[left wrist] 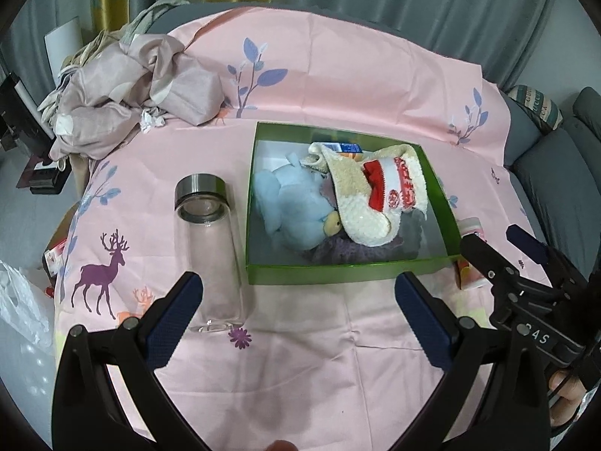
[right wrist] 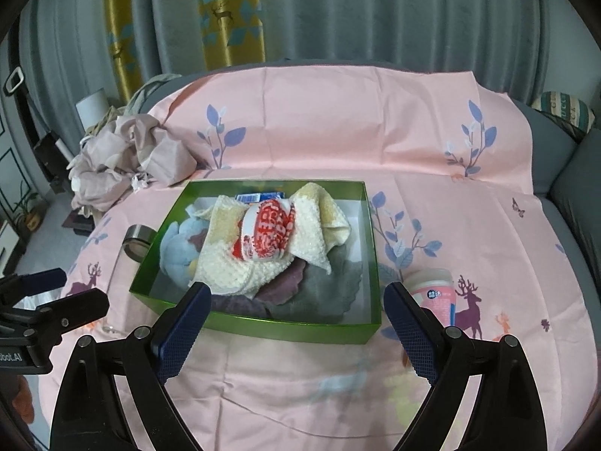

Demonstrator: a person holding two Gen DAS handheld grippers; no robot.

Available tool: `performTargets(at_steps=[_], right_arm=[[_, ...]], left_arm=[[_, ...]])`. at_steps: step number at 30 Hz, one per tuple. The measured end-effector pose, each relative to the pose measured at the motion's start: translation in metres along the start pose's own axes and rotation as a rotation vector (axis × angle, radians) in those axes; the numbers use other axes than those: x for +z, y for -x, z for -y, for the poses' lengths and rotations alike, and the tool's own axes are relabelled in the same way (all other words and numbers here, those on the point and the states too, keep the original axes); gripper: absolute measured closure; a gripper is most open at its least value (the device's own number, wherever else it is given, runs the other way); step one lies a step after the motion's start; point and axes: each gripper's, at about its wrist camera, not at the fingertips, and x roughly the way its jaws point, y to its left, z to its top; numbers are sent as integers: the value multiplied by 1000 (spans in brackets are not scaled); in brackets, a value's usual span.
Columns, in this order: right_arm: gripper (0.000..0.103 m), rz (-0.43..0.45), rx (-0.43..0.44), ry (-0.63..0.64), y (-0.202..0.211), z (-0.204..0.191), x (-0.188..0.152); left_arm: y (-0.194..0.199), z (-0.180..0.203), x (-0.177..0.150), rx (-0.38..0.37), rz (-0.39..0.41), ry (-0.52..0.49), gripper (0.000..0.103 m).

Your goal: Organize soft objects

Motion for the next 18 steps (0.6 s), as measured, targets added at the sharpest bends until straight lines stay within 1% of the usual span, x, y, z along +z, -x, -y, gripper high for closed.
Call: performTargets(at_steps=[3,7,9,18], right_arm=[[10,-8,-5,2,-1,-2,3],[10,-23,-9,-10,-2,-4,7],[10,-29,-15,-14,-4,-4,8],[10,-51,-24,-22,-12,-3,13]], left_arm=[[-4,-1,2,24,-15,-8,1],[-13,-2,4,100,-32,-26,1],[-16,-4,5,121,-37,-36,1],[-27,-5,12,140,-48,-50,1]])
